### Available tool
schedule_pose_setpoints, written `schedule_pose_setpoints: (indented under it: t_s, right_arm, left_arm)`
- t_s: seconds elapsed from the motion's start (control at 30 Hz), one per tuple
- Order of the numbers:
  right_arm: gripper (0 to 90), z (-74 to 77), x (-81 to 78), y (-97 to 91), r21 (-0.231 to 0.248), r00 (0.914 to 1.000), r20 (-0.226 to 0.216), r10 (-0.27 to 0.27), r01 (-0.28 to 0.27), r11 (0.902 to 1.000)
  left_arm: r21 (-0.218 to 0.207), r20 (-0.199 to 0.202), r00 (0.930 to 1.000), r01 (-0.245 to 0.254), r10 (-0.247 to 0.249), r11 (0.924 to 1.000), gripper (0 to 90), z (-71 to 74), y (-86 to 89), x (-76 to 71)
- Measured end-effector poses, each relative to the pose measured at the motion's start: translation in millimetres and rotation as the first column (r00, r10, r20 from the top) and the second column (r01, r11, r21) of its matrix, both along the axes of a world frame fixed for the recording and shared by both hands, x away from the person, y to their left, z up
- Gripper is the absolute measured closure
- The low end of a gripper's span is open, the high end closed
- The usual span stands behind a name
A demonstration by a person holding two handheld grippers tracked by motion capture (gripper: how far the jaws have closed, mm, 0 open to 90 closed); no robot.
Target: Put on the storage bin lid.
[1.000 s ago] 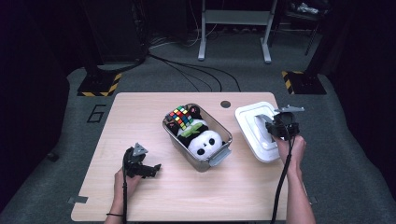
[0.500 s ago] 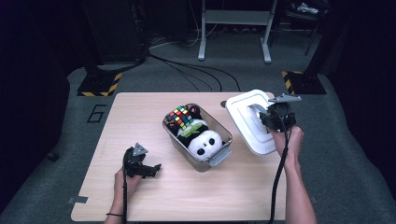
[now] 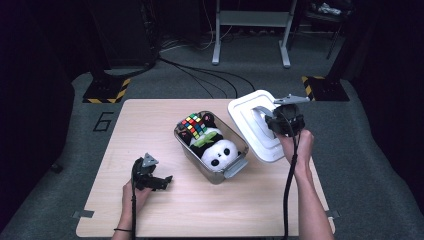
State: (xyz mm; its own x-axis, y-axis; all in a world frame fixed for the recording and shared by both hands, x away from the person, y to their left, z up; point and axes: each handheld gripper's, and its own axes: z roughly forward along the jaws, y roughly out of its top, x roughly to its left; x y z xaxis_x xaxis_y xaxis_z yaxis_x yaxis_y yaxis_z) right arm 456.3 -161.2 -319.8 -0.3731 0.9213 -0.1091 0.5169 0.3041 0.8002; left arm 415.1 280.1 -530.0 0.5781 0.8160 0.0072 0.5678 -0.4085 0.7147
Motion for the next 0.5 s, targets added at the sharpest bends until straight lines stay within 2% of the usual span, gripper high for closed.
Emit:
schedule_pose_setpoints:
  t_s: [0.27, 0.5]
  right_arm:
    - [67.4, 4.0, 0.6, 20.6, 0.028, 0.9994, 0.010, 0.034, -0.034, 0.9990]
    - [67.4, 1.1, 2.7, 43.3, 0.066, 0.9978, 0.014, 0.065, -0.066, 0.9956]
  left_arm:
    - [0.003, -0.002, 1.0000, 0.002, -0.002, 1.0000, 0.1, 0.2, 0.2, 0.0]
    - [0.005, 0.001, 1.0000, 0.003, -0.003, 1.0000, 0.1, 0.1, 0.2, 0.0]
